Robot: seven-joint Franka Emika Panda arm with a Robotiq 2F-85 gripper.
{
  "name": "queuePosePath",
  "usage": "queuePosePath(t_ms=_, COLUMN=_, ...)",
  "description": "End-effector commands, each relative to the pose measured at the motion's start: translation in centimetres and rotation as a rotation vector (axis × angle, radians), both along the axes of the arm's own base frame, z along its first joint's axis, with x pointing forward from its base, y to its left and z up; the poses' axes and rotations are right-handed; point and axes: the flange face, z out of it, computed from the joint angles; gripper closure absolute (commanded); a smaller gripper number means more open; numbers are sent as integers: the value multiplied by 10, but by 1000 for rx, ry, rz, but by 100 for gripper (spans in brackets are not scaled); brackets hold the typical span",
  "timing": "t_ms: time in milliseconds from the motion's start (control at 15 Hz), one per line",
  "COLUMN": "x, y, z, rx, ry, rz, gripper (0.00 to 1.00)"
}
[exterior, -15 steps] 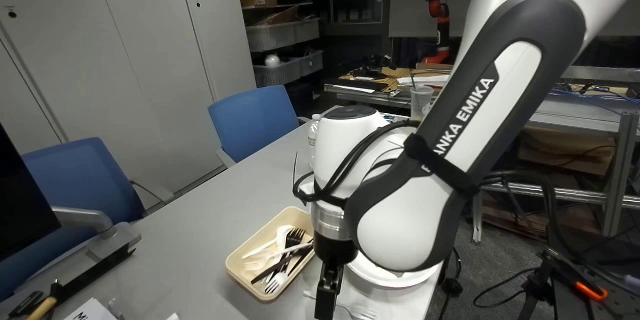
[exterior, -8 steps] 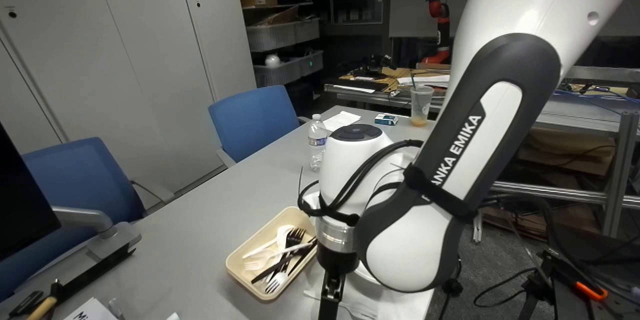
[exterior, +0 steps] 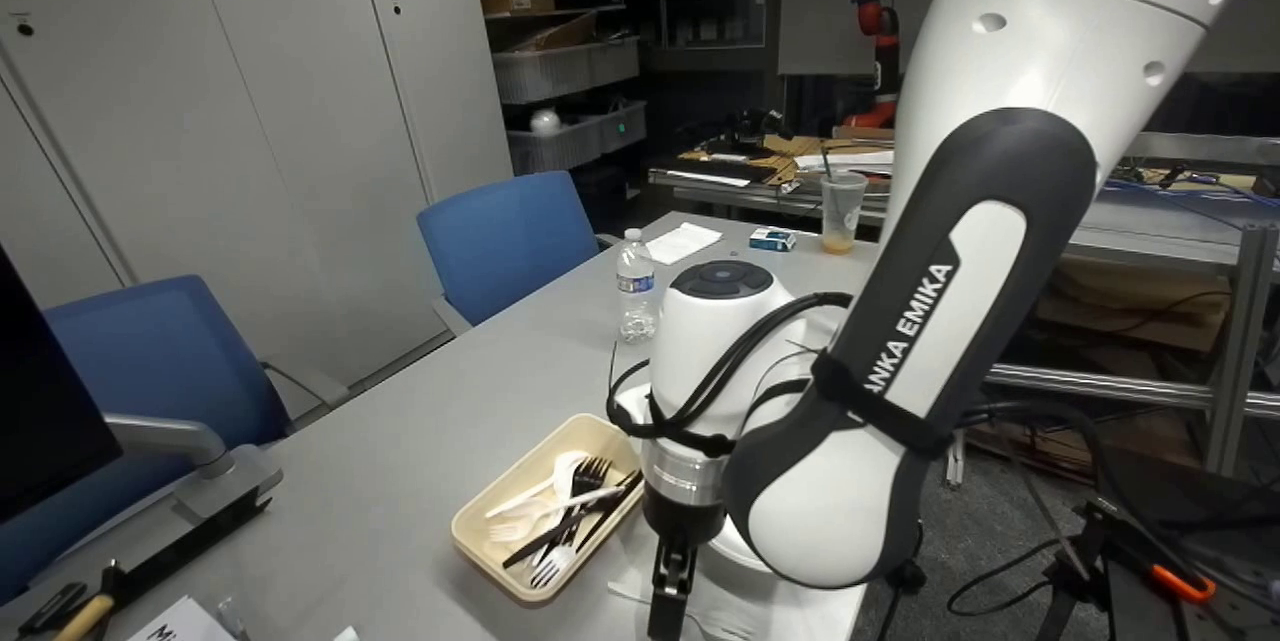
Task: Pick up the silver fork from the table and place it on the white plate then pick up the white fork from the table and put it on the white plate
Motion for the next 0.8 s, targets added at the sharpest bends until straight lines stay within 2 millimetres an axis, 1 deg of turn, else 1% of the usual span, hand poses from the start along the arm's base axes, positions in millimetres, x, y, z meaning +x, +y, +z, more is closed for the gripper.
queuePosePath(t_ms=0, x=5, y=2, z=-6, rx=-7, ry=-9, rz=-11, gripper=37)
queuePosePath(t_ms=67, x=5, y=3, z=-7, rx=-7, ry=-8, rz=-11, gripper=40)
queuePosePath(t_ms=133, x=6, y=3, z=-7, rx=-8, ry=-11, rz=-13, gripper=46)
queuePosePath(t_ms=333, x=11, y=3, z=-2, rx=1, ry=-15, rz=-27, gripper=71)
queuePosePath(t_ms=467, x=13, y=4, z=0, rx=4, ry=-19, rz=-38, gripper=85)
queuePosePath(t_ms=533, x=15, y=3, z=1, rx=10, ry=-17, rz=-46, gripper=93)
queuePosePath(t_ms=600, x=16, y=3, z=1, rx=12, ry=-18, rz=-54, gripper=99)
queuePosePath(t_ms=733, x=17, y=2, z=1, rx=20, ry=-13, rz=-71, gripper=100)
